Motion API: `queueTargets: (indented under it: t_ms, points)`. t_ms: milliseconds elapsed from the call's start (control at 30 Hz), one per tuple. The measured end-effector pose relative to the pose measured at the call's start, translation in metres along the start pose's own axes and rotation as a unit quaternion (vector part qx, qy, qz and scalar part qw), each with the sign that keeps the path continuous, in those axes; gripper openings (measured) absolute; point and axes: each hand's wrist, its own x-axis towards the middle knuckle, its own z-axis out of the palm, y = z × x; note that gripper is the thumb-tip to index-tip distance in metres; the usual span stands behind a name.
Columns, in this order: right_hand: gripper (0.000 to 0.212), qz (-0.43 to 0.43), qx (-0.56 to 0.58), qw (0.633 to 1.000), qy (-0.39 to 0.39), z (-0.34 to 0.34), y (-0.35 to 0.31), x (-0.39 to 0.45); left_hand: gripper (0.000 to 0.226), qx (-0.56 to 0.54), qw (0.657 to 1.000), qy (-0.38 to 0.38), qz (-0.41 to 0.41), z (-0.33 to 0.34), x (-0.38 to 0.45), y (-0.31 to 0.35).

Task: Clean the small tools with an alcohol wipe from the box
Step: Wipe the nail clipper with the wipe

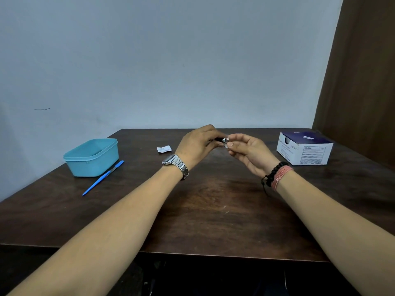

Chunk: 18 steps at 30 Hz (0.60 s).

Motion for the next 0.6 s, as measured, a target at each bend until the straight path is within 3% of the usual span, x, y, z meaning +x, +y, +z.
queueTargets:
  t_ms: [600]
  points:
    - [0.014,-0.025,-0.011,0.999,0.047,-0.0023,-0.0029,0.0006,0.025,0.027,0.999,0.004,-0.027,-0.0059,0.0018,0.0021]
